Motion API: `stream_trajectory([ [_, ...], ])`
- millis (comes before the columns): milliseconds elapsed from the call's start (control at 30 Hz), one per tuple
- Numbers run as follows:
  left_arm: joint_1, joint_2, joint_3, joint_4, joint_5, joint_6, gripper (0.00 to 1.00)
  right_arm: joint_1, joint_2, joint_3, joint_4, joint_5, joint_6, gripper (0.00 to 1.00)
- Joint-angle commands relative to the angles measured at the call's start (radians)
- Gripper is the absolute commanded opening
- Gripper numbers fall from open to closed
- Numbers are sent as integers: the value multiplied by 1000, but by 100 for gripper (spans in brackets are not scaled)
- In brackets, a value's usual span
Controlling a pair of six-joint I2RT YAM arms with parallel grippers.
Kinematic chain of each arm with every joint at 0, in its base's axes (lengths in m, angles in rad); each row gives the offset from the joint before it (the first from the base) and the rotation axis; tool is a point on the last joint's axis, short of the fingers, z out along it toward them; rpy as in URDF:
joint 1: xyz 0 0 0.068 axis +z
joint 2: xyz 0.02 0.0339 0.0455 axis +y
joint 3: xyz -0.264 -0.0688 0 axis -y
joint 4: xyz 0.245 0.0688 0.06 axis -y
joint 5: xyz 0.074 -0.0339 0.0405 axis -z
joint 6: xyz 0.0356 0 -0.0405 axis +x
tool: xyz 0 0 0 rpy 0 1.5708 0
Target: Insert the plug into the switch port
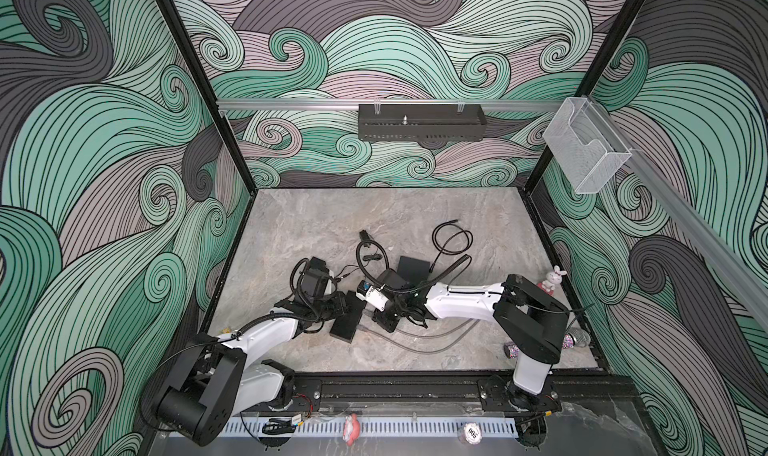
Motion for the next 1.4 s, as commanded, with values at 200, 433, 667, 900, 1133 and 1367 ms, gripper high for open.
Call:
stream_trajectory([
  [200,-9,22,9,-75,2,19,41,3,19,18,-3,9,-15,0],
  [433,-8,23,8,-75,9,20,41,5,29,38,-4,-3,-27,0],
  [667,-9,27,8,-73,10,20,41,17,35,43,0,-4,-28,0],
  [900,-9,30,7,-70,23,23,41,19,45,58,-6,53,-20,0],
  [1133,-9,40,8,-68,35,26,40,19,56,99,-23,84,-37,0],
  [1367,-10,41,9,-68,37,27,40,27,58,114,-17,57,-48,0],
])
